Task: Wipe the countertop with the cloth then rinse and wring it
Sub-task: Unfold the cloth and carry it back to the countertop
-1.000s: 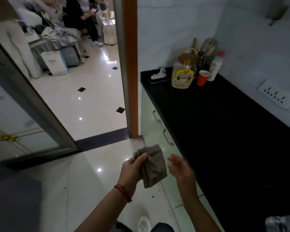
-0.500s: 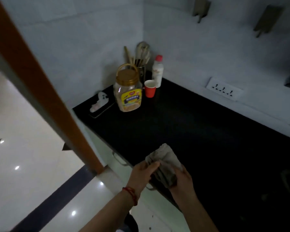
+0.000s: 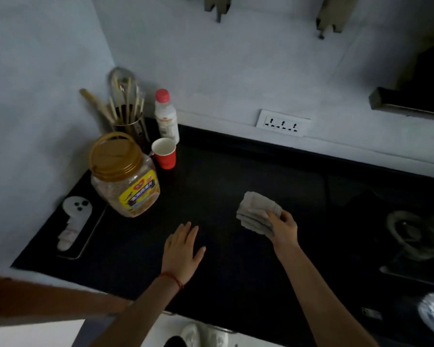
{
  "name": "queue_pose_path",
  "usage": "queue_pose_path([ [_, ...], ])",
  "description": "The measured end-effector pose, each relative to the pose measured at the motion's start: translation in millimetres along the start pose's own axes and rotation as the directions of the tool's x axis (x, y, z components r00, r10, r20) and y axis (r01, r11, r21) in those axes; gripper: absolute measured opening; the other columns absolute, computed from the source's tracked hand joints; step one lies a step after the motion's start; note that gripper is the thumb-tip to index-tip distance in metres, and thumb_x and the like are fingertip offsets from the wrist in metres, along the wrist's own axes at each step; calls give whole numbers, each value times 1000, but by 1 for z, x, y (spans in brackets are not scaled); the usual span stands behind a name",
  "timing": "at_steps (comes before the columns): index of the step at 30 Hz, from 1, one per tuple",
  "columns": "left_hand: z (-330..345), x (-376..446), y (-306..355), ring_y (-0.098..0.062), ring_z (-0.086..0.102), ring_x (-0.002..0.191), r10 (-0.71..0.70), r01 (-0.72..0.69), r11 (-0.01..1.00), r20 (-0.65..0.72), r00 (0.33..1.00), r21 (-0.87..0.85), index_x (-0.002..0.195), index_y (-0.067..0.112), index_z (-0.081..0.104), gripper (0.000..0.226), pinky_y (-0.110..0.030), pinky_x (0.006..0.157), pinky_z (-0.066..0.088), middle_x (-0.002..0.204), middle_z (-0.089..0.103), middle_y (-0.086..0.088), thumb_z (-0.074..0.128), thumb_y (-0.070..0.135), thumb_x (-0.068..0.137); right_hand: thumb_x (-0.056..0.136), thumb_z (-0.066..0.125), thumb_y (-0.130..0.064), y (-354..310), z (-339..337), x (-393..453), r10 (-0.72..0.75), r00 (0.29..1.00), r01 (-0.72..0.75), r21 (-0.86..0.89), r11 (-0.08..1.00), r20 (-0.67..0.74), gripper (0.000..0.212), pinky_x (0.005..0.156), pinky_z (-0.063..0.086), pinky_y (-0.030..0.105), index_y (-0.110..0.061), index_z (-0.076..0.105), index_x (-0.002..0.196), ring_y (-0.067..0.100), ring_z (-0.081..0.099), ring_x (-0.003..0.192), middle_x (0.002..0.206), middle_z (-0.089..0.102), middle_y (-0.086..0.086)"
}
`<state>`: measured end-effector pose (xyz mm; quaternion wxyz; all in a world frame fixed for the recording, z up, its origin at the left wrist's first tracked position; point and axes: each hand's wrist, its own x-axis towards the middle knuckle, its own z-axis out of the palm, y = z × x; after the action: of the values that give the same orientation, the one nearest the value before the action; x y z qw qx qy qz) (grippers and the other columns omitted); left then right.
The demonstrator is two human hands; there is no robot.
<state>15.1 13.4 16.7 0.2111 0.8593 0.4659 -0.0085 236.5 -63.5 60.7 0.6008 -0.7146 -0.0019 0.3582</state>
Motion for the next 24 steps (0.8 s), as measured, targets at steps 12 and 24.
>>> queue_pose_path([
  [12,27,24,-24,-26,44,131,136,-147,967,68,988,210,133,20,46,61,-44,105,30,143,46,-7,44,52,81,79,69,-17,-66,90,153,126,988,-134,81,988,91,52,82,47,34,-16,47,127,25,54,105,117,53,7],
  [24,23,26,-26,-20,49,127,112,-134,966,108,988,221,130,25,47,61,-39,102,34,139,51,-3,40,56,79,85,59,-33,-59,82,183,-198,980,153,-690,707,15,42,69,43,29,-9,54,119,31,60,101,112,62,18],
])
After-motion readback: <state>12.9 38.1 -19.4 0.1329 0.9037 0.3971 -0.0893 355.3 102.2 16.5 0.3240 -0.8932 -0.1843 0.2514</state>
